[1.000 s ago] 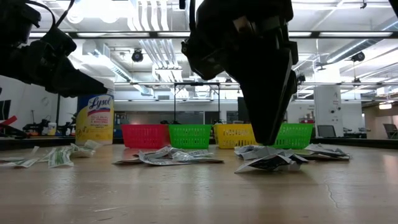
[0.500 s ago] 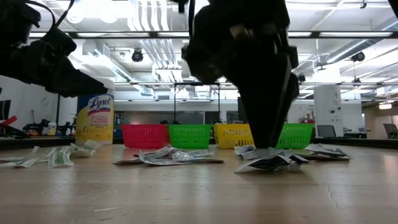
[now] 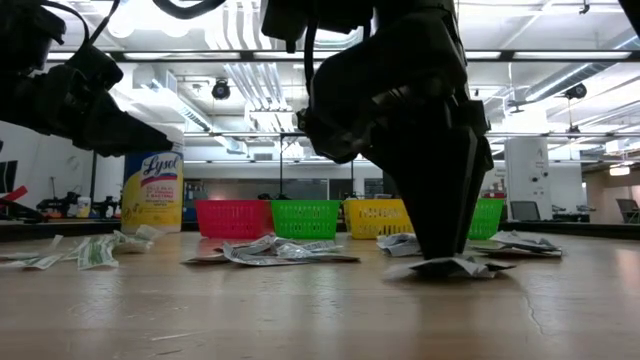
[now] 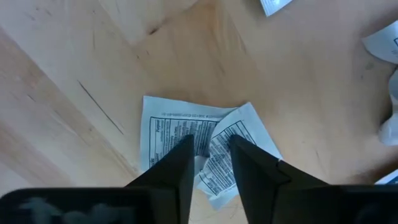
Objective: Pick & Place First Aid Supplies
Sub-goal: Put the blue alcohol pad into the yellow bin
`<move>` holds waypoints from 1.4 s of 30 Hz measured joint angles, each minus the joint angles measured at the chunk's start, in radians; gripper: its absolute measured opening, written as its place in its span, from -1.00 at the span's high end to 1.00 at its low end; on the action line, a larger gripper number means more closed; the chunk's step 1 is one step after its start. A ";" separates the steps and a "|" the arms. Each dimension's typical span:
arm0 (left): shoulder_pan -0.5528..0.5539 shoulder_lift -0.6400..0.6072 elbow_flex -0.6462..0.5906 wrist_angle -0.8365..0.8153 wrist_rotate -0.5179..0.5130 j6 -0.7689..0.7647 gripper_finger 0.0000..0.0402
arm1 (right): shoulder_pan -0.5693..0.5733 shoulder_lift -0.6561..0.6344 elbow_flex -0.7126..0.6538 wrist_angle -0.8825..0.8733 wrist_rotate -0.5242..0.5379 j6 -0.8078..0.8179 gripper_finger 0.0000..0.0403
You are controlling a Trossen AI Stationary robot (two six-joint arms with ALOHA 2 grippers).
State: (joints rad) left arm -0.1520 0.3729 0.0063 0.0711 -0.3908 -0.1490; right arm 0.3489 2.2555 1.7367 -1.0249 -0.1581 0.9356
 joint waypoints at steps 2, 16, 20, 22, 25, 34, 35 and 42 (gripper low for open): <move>0.000 0.000 0.000 0.000 0.000 0.000 0.21 | 0.000 0.000 0.000 0.000 0.000 0.000 0.58; 0.000 0.000 0.000 -0.001 0.000 0.000 0.21 | 0.000 -0.002 0.006 -0.020 -0.004 -0.030 0.94; 0.000 0.000 0.000 -0.001 0.000 0.000 0.21 | 0.000 -0.010 0.008 -0.024 -0.011 -0.037 0.96; 0.000 0.000 0.000 -0.001 0.000 0.000 0.21 | 0.000 -0.021 0.009 -0.036 -0.011 -0.038 0.96; 0.000 0.000 0.000 -0.001 0.000 0.000 0.21 | -0.002 -0.044 0.010 -0.081 -0.011 -0.038 0.96; 0.000 0.000 0.000 -0.001 0.000 0.000 0.21 | -0.011 -0.153 0.010 -0.109 -0.011 -0.132 0.96; 0.000 0.000 0.000 -0.001 0.000 0.000 0.21 | -0.013 -0.170 0.010 -0.108 -0.009 -0.153 0.96; 0.000 0.000 0.000 0.000 0.000 -0.001 0.21 | -0.052 -0.281 0.010 -0.043 0.005 -0.276 0.96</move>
State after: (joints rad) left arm -0.1520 0.3729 0.0059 0.0708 -0.3911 -0.1496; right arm 0.2964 1.9749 1.7466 -1.0683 -0.1534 0.6597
